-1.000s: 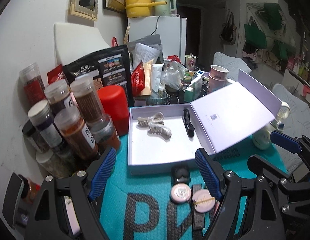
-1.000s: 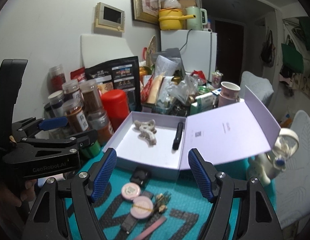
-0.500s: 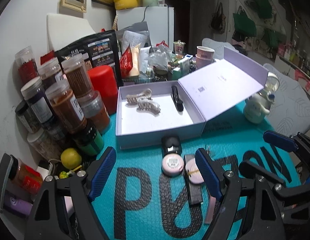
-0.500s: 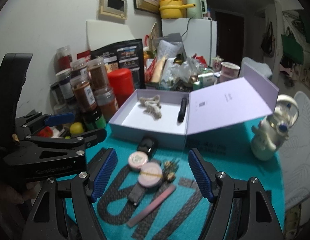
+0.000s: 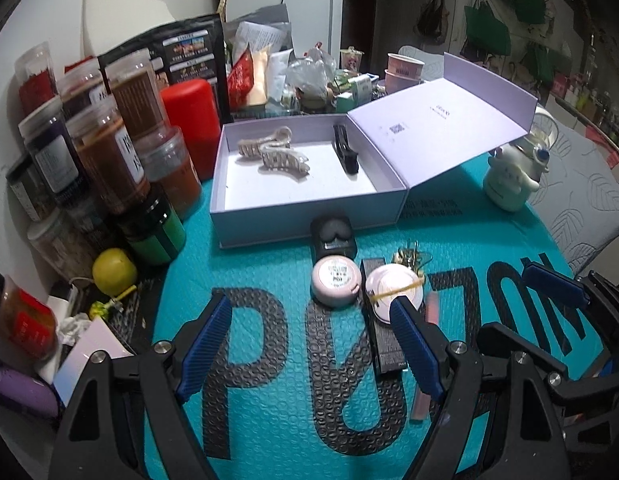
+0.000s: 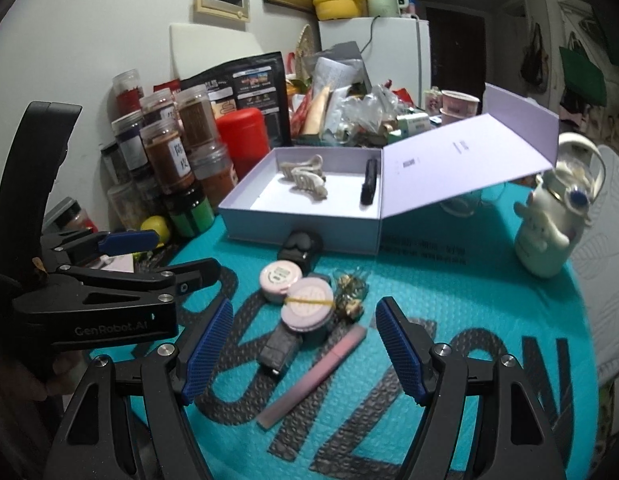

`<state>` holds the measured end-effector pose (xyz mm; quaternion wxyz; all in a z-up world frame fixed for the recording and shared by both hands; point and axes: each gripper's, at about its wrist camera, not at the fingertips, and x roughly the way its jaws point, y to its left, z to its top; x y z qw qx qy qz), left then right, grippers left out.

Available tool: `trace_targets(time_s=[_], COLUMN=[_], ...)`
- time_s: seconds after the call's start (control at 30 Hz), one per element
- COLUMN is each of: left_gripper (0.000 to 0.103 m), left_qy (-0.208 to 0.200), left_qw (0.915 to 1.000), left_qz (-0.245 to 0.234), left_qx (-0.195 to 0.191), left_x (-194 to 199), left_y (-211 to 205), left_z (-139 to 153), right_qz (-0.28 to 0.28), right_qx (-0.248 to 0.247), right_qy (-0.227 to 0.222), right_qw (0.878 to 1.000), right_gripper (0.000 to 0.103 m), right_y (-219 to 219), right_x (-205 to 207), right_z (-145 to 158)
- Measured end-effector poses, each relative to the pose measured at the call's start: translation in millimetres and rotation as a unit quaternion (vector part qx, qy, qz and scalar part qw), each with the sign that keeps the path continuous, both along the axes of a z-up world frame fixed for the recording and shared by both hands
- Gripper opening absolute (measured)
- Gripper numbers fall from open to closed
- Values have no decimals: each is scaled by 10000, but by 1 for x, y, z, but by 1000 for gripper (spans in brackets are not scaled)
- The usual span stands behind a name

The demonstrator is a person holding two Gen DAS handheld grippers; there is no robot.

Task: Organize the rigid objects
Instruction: 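Raise both tools out of the box and back over the mat, then close the right tool on the pink lipstick tube while the left moves over the round compact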

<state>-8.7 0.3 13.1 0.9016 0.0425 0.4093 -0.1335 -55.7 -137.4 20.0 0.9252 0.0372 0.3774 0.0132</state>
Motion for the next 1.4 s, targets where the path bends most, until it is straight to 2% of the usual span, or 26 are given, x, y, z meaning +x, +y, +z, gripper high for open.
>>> trace_targets(time_s=[0.17,0.37,0.5,0.73,0.97,1.1,1.17,1.2,1.27,1.4], left_gripper=[81,81,81,81,81,81,81,81,81,81], left_qy=[-16,200,302,389,409,437,424,403,311,232], left_qw=[9999,9994,9990,9980,9964,9946,9937,9935,9934,9914], left_qz=[-42,-273,-309,-452,-685,-866,-961,-998,-1071,-1281], left_qx=[126,55,140,-210,-279,-380,-389,-367,-268,-165], left_x=[-1,7,12,22,31,35,37,38,39,42], left_y=[-4,-9,-12,-13,-22,-30,-35,-38,-45,-56], left_z=[-14,-31,-41,-52,-55,-55,-55,-55,-55,-56], right_qz=[-79,-154,-216,-212,-235,-257,-273,-252,-139,-77], right_qx=[88,323,366,546,633,418,275,222,281,388], right_qy=[174,541,741,982,1117,1106,1116,1099,1098,1088], right_qw=[9998,9979,9963,9934,9915,9927,9930,9934,9935,9933], right_gripper=[75,75,75,75,72,63,53,52,43,36], right_y=[-8,-17,-22,-26,-28,-28,-28,-27,-28,-32], right_x=[0,3,5,9,21,26,27,28,27,23], right_z=[-18,-44,-58,-76,-87,-89,-90,-90,-89,-88])
